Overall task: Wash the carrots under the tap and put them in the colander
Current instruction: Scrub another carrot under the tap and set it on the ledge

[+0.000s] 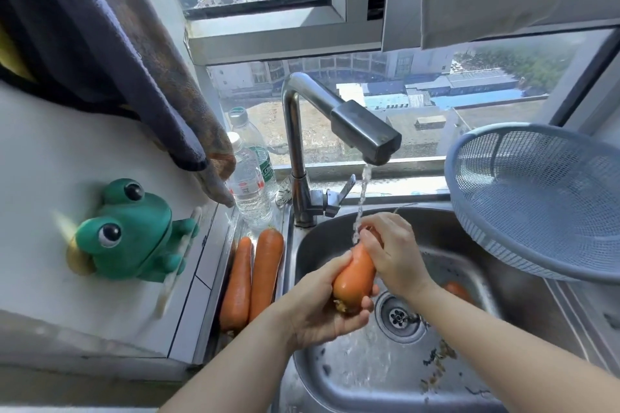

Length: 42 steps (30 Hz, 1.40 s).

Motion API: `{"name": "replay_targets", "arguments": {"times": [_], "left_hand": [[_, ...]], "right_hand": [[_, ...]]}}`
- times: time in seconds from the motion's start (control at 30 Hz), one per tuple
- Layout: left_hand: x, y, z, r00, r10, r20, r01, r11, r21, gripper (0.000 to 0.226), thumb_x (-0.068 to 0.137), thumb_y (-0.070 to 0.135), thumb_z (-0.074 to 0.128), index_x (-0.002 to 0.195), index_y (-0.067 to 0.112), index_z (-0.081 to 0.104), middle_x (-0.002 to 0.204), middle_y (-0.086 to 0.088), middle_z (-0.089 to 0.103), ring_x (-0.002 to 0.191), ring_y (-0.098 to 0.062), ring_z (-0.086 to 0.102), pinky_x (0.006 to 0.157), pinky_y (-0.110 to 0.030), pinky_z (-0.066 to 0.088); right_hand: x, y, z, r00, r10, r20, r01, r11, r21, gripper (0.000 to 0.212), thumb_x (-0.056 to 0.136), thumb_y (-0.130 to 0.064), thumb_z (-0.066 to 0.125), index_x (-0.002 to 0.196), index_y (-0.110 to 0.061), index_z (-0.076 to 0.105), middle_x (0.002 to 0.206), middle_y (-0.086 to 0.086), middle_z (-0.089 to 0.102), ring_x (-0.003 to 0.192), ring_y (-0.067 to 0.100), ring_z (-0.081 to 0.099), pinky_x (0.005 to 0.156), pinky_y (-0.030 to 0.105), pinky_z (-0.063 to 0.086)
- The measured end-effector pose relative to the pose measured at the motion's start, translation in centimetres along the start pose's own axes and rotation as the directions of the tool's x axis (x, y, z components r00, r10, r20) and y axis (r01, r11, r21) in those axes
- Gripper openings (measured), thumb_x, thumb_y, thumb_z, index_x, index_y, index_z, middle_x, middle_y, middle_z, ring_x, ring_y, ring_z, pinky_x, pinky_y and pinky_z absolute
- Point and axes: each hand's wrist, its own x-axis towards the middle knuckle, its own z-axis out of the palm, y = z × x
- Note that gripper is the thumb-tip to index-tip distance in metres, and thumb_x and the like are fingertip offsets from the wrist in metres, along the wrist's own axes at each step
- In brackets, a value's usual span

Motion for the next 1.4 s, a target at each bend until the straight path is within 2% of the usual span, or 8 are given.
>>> {"name": "replay_targets", "arguments": {"times": [0.13, 0.23, 0.4, 0.53, 0.73, 0.9, 1.13, 1.4], "left_hand": [[-0.5, -1.0, -0.5, 0.976, 0.174, -0.128, -0.111, 0.914, 0.391, 0.037, 0.099, 0.033, 0.047, 0.126, 0.007, 0.05, 0.092, -0.01, 0.057, 0.066, -0.015, 0.061, 0.06, -0.026, 0.054], [-1.4, -1.8, -0.7, 0.97, 0.216, -0.11, -0.1, 0.768, 0.632, 0.032, 0.099, 0.025, 0.047, 0.129, 0.016, 0.042, 0.093, -0.008, 0.053, 0.072, -0.015, 0.06, 0.066, -0.028, 0.055], [-2.7, -2.3, 0.0, 0.937, 0.331, -0.116, -0.052, 0.458, 0.887, 0.021, 0.099, 0.03, 0.045, 0.115, 0.018, 0.04, 0.08, -0.003, 0.058, 0.067, -0.012, 0.06, 0.063, -0.027, 0.055], [-3.2, -2.6, 0.0, 0.936, 0.343, -0.082, -0.058, 0.379, 0.924, 0.012, 0.097, 0.03, 0.044, 0.094, 0.018, 0.044, 0.072, 0.0, 0.058, 0.062, -0.011, 0.059, 0.063, -0.027, 0.054], [-2.7, -2.1, -1.0, 0.963, 0.117, -0.243, -0.035, 0.947, 0.318, 0.033, 0.095, 0.034, 0.041, 0.099, 0.004, 0.054, 0.07, -0.008, 0.059, 0.051, -0.015, 0.054, 0.043, -0.02, 0.04], [-2.6, -2.0, -1.9, 0.997, -0.041, -0.07, 0.019, 0.958, -0.286, 0.047, 0.085, 0.042, 0.055, 0.101, -0.003, 0.058, 0.072, -0.01, 0.058, 0.042, -0.013, 0.052, 0.036, -0.018, 0.043], [-1.7, -3.6, -1.4, 0.961, 0.164, -0.225, -0.048, 0.895, 0.444, 0.05, 0.077, 0.05, 0.072, 0.105, 0.01, 0.06, 0.089, -0.007, 0.066, 0.077, -0.02, 0.067, 0.075, -0.035, 0.057], [-0.3, -4.2, -1.1, 0.78, 0.557, -0.285, -0.184, 0.64, 0.746, 0.061, 0.062, 0.072, 0.042, 0.096, 0.023, 0.055, 0.094, -0.009, 0.068, 0.091, -0.029, 0.067, 0.091, -0.053, 0.051]], "right_hand": [[-1.1, -2.0, 2.3, 0.76, 0.574, 0.305, -0.636, 0.558, 0.533, 0.057, 0.095, -0.021, 0.055, 0.146, -0.018, 0.029, 0.134, -0.002, 0.042, 0.123, 0.016, 0.046, 0.104, 0.035, 0.04], [-1.6, -2.6, 3.4, 0.587, 0.624, 0.515, -0.709, 0.089, 0.699, 0.039, 0.092, -0.005, 0.058, 0.128, -0.011, 0.044, 0.109, 0.011, 0.059, 0.083, 0.022, 0.068, 0.069, 0.037, 0.057], [-1.5, -3.7, 4.5, 0.441, 0.77, 0.461, -0.762, 0.049, 0.646, 0.008, 0.093, -0.014, 0.059, 0.095, -0.009, 0.053, 0.071, 0.008, 0.055, 0.054, 0.019, 0.056, 0.055, 0.033, 0.048], [-0.9, -4.0, 3.9, 0.311, 0.783, 0.539, -0.787, -0.105, 0.608, 0.045, 0.092, -0.05, 0.055, 0.082, -0.006, 0.055, 0.061, 0.011, 0.057, 0.049, 0.023, 0.057, 0.053, 0.034, 0.049], [-1.1, -4.2, 3.5, 0.456, 0.698, 0.552, -0.601, -0.216, 0.77, 0.029, 0.1, -0.03, 0.047, 0.093, -0.002, 0.053, 0.079, 0.012, 0.055, 0.066, 0.024, 0.057, 0.059, 0.037, 0.05], [-1.1, -4.8, 2.3, 0.692, 0.542, 0.477, -0.574, 0.012, 0.819, 0.029, 0.092, 0.001, 0.054, 0.118, -0.009, 0.044, 0.115, 0.014, 0.054, 0.084, 0.024, 0.061, 0.07, 0.035, 0.054], [-1.1, -4.8, 3.1, 0.71, 0.64, 0.295, -0.636, 0.402, 0.659, 0.022, 0.101, -0.021, 0.045, 0.119, -0.009, 0.046, 0.076, 0.008, 0.051, 0.052, 0.015, 0.053, 0.048, 0.03, 0.05], [-1.2, -5.6, 1.8, 0.638, 0.523, 0.565, -0.713, 0.126, 0.689, 0.023, 0.103, -0.022, 0.04, 0.118, -0.007, 0.05, 0.092, 0.014, 0.06, 0.067, 0.019, 0.06, 0.062, 0.032, 0.055]]}}
